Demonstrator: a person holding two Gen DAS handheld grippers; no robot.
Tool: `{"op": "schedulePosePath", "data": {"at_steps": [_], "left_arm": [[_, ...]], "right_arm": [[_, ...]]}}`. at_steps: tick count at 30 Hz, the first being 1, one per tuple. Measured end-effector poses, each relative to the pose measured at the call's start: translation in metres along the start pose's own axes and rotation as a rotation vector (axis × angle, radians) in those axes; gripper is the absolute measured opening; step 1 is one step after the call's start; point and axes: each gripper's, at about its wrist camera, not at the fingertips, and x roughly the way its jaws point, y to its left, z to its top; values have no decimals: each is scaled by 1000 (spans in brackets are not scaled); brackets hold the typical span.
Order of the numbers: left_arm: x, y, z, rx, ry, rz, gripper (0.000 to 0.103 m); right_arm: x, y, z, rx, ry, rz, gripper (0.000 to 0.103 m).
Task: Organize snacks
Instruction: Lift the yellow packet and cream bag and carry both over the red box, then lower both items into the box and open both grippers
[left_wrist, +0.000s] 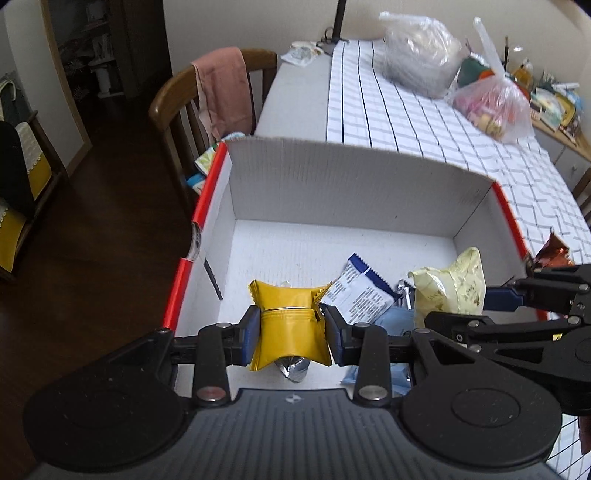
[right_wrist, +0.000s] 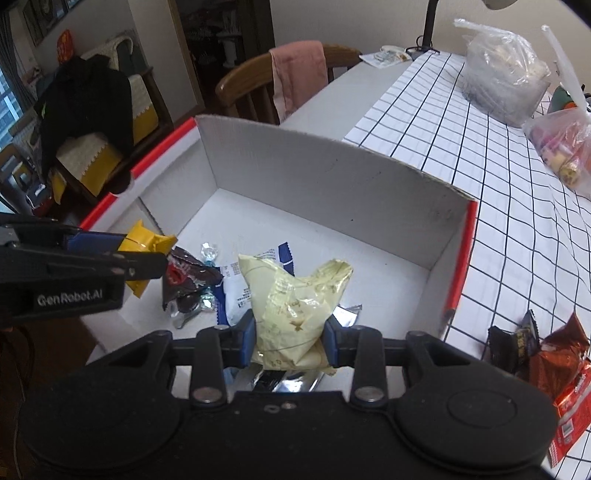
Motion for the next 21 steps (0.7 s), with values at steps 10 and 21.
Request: {"op": "schedulePosePath", "data": {"at_steps": [10, 21], "left_arm": [[24, -8, -3, 71, 41, 17, 37], [30, -7, -5, 89, 55, 12, 40]], "right_arm": [[19, 9, 5, -10, 47, -14, 34], [22, 13, 6, 10, 46, -28, 40]]}}
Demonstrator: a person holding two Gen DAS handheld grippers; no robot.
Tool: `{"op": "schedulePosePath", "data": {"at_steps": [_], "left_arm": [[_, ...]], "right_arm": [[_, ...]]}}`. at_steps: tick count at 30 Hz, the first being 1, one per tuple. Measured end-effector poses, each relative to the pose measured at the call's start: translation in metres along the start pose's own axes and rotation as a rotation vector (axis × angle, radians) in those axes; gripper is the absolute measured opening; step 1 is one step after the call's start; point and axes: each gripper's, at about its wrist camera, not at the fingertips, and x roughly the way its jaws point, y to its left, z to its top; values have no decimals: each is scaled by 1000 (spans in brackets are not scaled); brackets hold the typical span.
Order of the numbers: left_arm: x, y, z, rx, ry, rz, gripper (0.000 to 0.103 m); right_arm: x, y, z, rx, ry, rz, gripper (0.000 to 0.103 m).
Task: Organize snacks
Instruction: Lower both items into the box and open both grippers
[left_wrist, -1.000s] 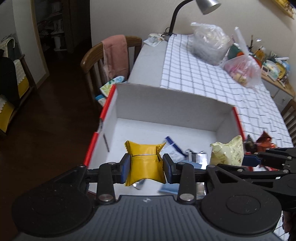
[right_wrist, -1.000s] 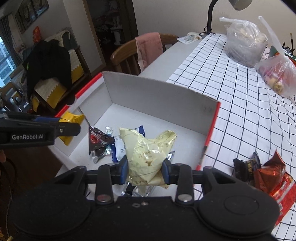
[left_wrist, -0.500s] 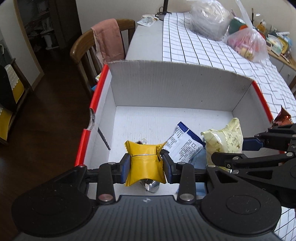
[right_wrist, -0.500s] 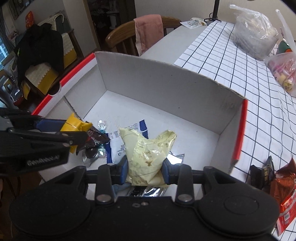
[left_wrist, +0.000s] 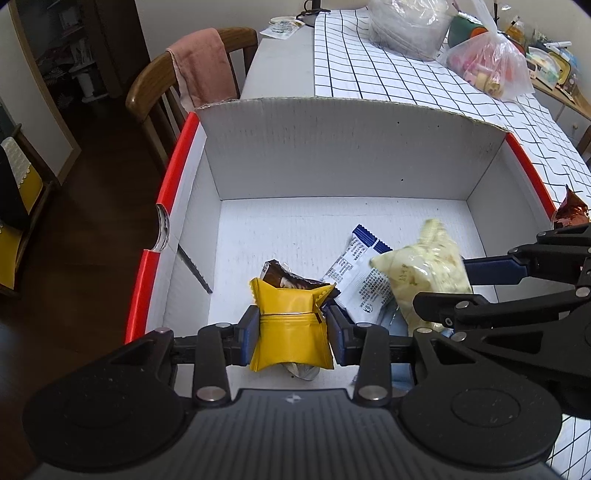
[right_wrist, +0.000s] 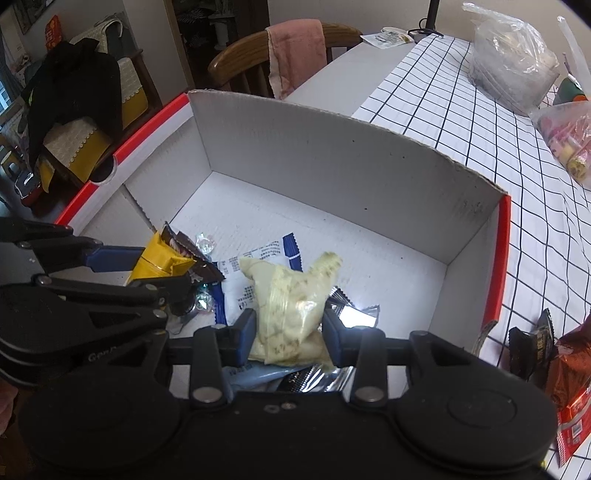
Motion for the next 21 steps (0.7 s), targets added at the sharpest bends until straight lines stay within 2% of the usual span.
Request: {"op": "schedulePosePath", "data": {"at_steps": [10, 14, 21], "left_arm": [[-11, 4, -3, 6, -18, -16, 45], [-23, 6, -4, 1, -50, -34, 55], [-45, 2, -4, 11, -101, -62, 57]], "right_arm": [[-17, -1, -9, 19, -35, 20, 56], [-31, -4, -13, 29, -66, 34, 62], [-56, -6, -16, 31, -119, 49, 66]]}}
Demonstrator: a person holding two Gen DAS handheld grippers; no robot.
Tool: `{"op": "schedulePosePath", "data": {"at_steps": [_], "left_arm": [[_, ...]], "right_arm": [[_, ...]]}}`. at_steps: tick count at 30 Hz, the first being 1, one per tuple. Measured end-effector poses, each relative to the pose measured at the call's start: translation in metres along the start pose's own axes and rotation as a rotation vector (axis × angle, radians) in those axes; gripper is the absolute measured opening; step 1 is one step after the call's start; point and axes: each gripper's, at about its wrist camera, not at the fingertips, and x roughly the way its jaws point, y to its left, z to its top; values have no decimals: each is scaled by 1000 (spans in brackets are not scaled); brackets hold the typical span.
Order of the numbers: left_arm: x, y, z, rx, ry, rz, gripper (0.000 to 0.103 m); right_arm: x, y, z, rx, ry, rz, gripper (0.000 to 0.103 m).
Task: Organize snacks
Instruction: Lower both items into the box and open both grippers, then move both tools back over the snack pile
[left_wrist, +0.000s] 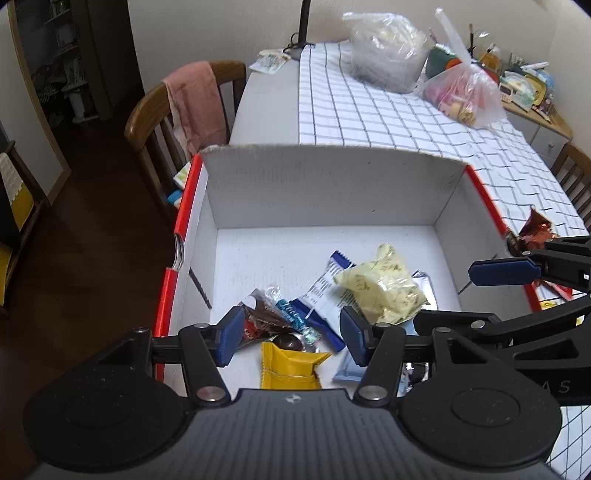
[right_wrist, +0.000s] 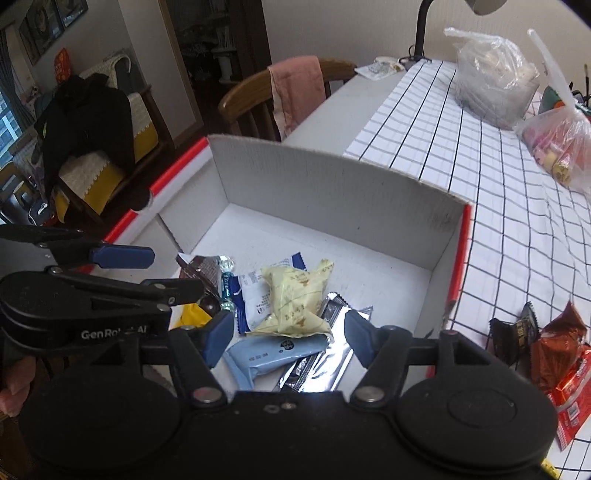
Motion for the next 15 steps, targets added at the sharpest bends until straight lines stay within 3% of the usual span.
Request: {"op": "schedulePosePath", "data": {"at_steps": [5, 15], "left_arm": [[-13, -2, 1, 4, -30, -15, 59], [-36, -27, 5, 29, -100, -65, 69]], "right_arm": [[-19, -1, -1, 4, -34, 7, 76], [-61, -20, -11, 44, -104, -10, 85]]}}
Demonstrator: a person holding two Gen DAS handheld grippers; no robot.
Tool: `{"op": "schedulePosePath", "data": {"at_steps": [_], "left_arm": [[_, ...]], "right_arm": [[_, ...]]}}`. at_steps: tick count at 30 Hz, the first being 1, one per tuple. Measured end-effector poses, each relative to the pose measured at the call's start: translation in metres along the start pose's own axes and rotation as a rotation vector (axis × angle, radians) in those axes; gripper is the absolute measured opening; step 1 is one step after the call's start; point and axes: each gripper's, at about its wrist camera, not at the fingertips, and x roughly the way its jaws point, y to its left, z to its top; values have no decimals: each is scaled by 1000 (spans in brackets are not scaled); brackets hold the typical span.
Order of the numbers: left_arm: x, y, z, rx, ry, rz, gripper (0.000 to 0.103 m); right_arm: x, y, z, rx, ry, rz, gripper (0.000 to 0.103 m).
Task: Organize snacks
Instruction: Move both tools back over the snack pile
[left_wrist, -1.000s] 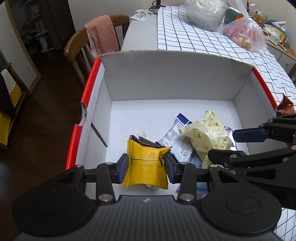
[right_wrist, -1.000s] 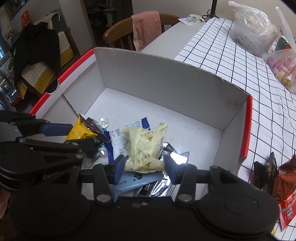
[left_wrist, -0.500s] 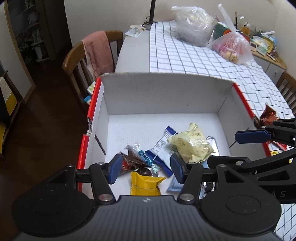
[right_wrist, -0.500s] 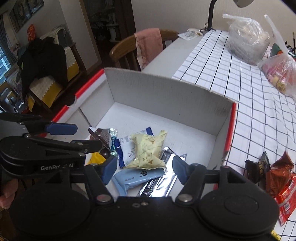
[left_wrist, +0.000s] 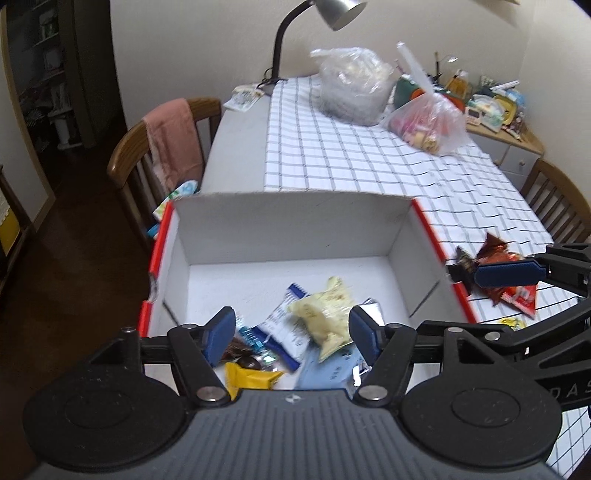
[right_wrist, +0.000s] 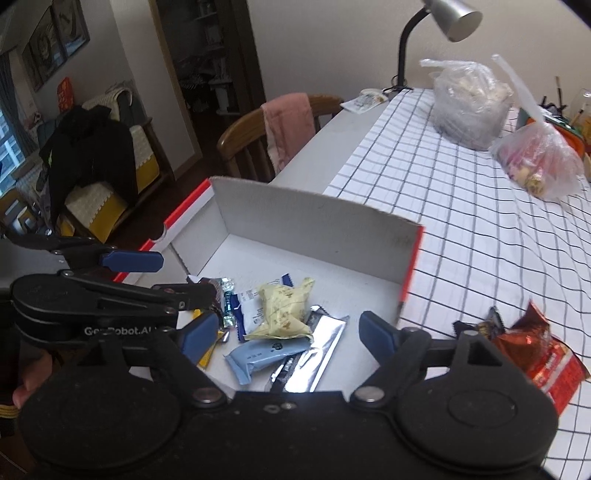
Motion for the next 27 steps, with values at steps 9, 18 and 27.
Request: {"op": "schedulePosePath", "data": {"at_steps": [9, 18, 27], "left_arm": [[-2, -47, 9, 50, -20, -64, 70], [9, -104, 14, 73, -6, -128, 77], [29, -160, 15, 99, 28, -169, 78]], "right_arm": [[-35, -41, -19, 71, -42, -4, 94], [-58, -97, -41, 117, -38, -36, 102], [-74, -157, -78, 73, 30, -78, 102]]}}
